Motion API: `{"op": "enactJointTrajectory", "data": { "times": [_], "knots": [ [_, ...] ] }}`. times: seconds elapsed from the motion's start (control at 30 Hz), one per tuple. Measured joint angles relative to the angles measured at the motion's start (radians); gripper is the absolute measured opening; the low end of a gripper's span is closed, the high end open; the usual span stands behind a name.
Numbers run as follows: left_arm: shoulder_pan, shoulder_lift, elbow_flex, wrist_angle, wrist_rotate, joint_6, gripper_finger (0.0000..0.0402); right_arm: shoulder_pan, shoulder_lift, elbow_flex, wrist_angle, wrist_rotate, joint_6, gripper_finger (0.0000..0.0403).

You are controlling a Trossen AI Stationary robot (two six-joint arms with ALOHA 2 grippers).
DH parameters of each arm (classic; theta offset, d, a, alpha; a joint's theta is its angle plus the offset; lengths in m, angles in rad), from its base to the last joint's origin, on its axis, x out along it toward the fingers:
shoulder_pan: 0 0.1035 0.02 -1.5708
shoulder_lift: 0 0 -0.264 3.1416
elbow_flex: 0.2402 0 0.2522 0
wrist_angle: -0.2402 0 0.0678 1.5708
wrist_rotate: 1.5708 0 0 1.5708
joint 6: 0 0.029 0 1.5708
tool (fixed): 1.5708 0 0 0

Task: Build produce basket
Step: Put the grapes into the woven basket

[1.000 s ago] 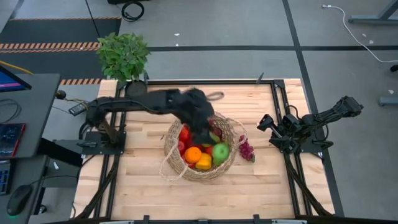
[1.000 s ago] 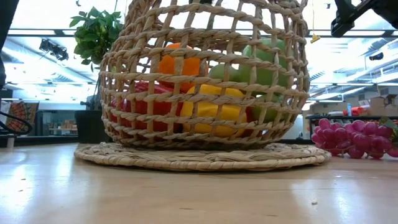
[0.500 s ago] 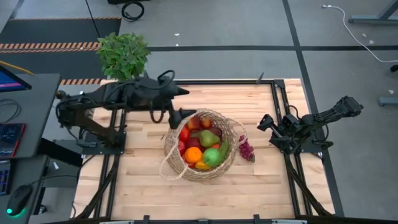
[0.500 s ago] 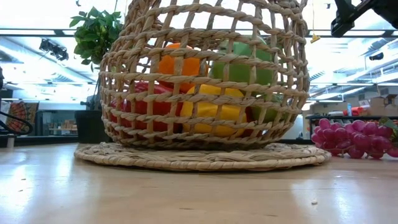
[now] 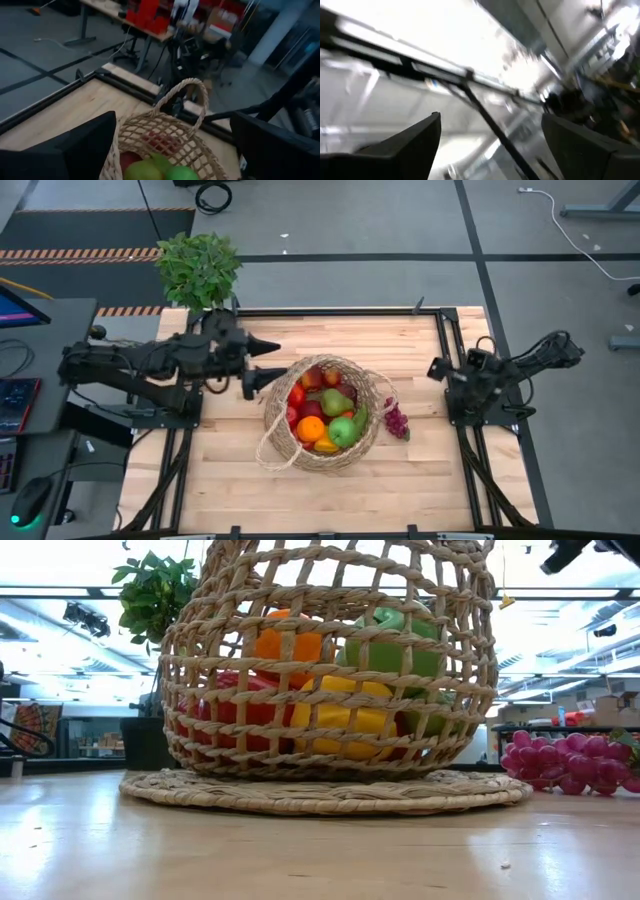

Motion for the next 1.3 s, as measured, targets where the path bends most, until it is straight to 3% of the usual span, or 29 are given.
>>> {"op": "enactJointTrajectory", "data": {
  "times": [0.33, 0.57, 0.77, 0.9, 1.13, 1.3],
  "knots": [
    [0.000, -0.302, -0.356, 0.196, -0.102, -0.134, 0.0398, 0.000, -0.001, 0.000, 0.209, 0.102, 0.023, 0.0348],
    [0.002, -0.499, -0.527, 0.317, -0.174, -0.153, 0.0398, 0.000, -0.002, 0.000, 0.096, -0.020, 0.021, 0.0348],
    [0.003, -0.666, -0.620, 0.312, -0.258, -0.177, 0.0398, 0.000, 0.015, 0.013, -0.052, 0.196, 0.017, 0.0348],
    [0.003, -0.779, -0.667, 0.297, -0.258, -0.192, 0.0398, 0.006, 0.015, 0.110, -0.353, 0.237, 0.026, 0.0348],
    [0.003, -0.962, -0.750, 0.292, -0.258, -0.217, 0.0398, 0.047, 0.046, 0.483, -1.326, 0.261, 0.135, 0.0348],
    [0.003, -1.040, -0.799, 0.286, -0.257, -0.224, 0.0398, 0.084, 0.085, 0.636, -1.675, 0.225, 0.206, 0.0348]
  ]
}}
